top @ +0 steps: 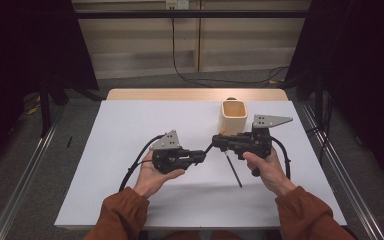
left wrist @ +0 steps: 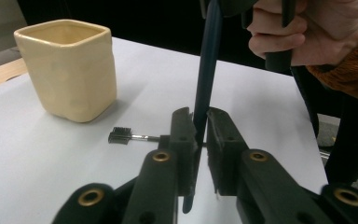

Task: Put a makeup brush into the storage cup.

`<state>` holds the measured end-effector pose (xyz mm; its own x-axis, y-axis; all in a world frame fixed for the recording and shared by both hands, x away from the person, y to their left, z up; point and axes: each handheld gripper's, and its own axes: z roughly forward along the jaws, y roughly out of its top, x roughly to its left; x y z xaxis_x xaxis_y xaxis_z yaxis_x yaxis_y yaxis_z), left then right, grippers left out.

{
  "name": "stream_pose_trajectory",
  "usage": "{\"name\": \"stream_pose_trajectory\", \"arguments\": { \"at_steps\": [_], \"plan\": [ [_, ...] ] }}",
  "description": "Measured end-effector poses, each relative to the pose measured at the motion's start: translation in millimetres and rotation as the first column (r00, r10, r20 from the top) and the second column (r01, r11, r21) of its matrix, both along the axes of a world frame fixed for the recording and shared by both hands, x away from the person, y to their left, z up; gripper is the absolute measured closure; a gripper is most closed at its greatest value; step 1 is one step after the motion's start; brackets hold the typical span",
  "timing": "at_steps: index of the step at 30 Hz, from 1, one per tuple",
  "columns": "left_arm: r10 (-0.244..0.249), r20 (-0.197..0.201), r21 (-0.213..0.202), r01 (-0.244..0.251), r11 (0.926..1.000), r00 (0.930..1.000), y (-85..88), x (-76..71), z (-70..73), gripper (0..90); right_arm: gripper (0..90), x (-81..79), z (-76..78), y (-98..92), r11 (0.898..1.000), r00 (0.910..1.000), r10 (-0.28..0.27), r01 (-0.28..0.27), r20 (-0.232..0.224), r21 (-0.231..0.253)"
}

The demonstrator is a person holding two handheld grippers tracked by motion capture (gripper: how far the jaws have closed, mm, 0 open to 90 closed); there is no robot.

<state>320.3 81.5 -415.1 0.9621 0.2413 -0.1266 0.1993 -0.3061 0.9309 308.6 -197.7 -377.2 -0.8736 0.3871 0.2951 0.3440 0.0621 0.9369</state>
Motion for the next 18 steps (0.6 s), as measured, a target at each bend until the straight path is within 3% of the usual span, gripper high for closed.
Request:
{"name": "stream_pose_trajectory", "arguments": {
  "at_steps": [4, 7, 9, 11, 13, 15, 16, 18],
  "plan": [
    [0.025, -0.017, -0.008, -0.025, 0.9996, 0.9996, 2.9, 0.5, 0.0, 70.8, 84.0, -0.4, 1.1, -0.4, 1.0, 1.0, -0.003, 0.003, 0.005, -0.002],
    [0.056, -0.031, -0.028, -0.057, 0.998, 0.9979, 5.4, -0.8, 1.3, 59.2, 84.0, -0.3, 2.1, -3.0, 1.0, 0.9999, -0.014, 0.014, 0.008, -0.007],
    [0.066, -0.023, -0.024, -0.067, 0.9975, 0.9975, 6.8, -3.1, 2.4, 55.8, 84.0, -0.5, 2.6, -3.6, 1.0, 0.9998, -0.017, 0.017, 0.008, -0.005],
    [0.095, -0.017, -0.034, -0.096, 0.9948, 0.9953, 9.5, -5.0, 4.1, 41.6, 83.9, -1.5, 4.3, -4.7, 1.0, 0.9996, -0.022, 0.022, 0.018, -0.007],
    [0.124, -0.024, -0.048, -0.126, 0.9909, 0.9919, 11.4, -4.4, 6.5, 37.7, 84.0, -2.2, 4.7, -4.7, 1.0, 0.9996, -0.021, 0.021, 0.019, -0.01],
    [0.142, -0.026, -0.065, -0.144, 0.9875, 0.9895, 11.5, -4.7, 8.7, 25.2, 84.0, -2.2, 3.9, -3.9, 1.0, 0.9997, -0.016, 0.017, 0.019, -0.021],
    [0.149, -0.022, -0.063, -0.15, 0.9867, 0.9887, 11.3, -5.4, 9.1, 25.2, 84.0, -2.2, 3.9, -3.9, 1.0, 0.9997, -0.016, 0.017, 0.019, -0.021],
    [0.153, -0.02, -0.049, -0.154, 0.9869, 0.9881, 12.2, -5.7, 8.6, 16.1, 84.0, -1.4, 3.6, -5.1, 1.0, 0.9997, -0.018, 0.018, 0.019, -0.024]
  ]
}}
